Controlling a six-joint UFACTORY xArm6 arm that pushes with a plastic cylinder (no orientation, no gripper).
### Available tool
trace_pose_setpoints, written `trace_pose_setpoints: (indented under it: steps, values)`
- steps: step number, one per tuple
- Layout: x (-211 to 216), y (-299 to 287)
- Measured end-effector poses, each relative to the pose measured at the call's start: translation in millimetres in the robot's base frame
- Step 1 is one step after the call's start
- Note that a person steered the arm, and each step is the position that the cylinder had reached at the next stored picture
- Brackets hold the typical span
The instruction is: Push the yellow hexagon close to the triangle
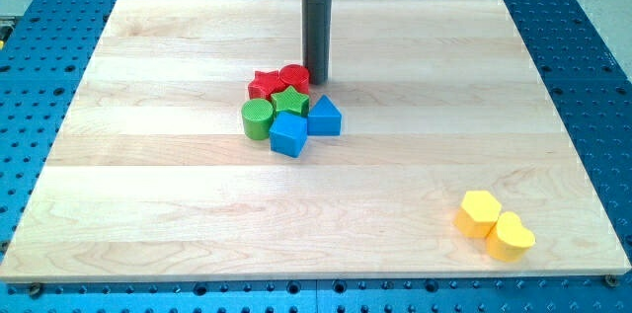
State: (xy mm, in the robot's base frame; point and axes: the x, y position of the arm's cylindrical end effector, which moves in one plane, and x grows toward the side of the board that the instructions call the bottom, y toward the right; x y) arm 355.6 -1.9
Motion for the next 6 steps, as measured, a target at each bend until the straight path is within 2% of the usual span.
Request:
trace_pose_setpoints:
  steps: [1, 2, 3, 4, 5, 6]
  values:
    - [-8.0, -16.6]
    - [4.5, -18.1]
    - [6.4, 9.2]
    - [-12.8, 59.9]
    - [47.6, 176.6]
    - [146.5, 262.4]
